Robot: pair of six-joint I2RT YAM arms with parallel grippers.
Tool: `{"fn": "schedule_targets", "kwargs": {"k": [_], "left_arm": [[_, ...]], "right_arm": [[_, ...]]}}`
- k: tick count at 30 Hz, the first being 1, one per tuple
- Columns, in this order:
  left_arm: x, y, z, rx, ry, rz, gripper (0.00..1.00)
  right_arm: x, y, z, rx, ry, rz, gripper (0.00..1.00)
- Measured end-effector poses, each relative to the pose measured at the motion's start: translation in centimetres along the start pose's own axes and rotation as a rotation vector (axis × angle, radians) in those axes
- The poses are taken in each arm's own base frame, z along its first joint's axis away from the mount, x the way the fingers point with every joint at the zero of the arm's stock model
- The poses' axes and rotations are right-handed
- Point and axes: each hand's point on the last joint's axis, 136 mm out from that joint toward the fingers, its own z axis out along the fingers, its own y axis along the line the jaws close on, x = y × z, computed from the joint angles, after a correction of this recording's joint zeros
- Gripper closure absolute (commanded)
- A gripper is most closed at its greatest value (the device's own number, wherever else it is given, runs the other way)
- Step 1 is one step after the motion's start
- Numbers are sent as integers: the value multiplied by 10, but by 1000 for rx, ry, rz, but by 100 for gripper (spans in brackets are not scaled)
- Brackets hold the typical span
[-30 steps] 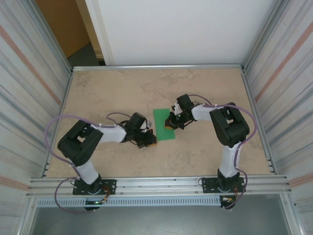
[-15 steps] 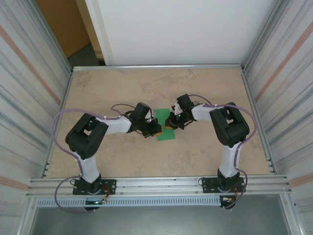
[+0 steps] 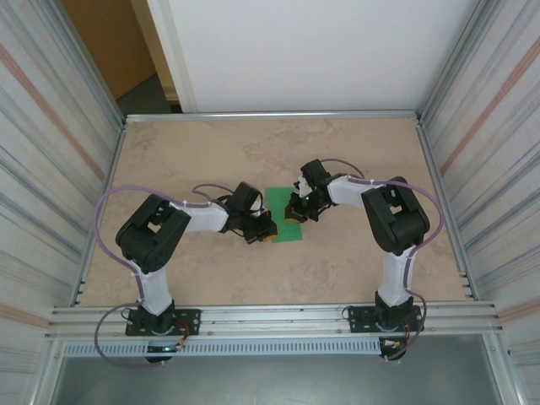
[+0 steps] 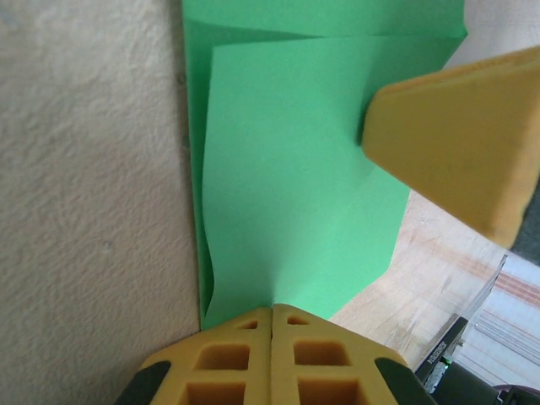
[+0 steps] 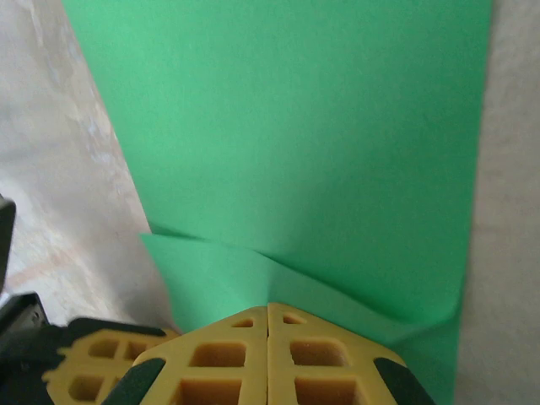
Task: Fold a paper plane with a square sheet of paper (pick it up from the middle)
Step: Fold the triangle a second time at the center of the table.
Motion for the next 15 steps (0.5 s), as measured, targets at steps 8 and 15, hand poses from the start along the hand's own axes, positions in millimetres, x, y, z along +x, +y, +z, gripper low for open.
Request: {"fn": "schedule_targets", "kwargs": {"k": [8,15], "left_arm": [[0,0,0,8,-3,5,100],[0,0,1,13,-5,6,100]], "right_arm": [[11,25,-14,-20,-10,-88,94],[26,18,0,-3,29,-90,98]]}}
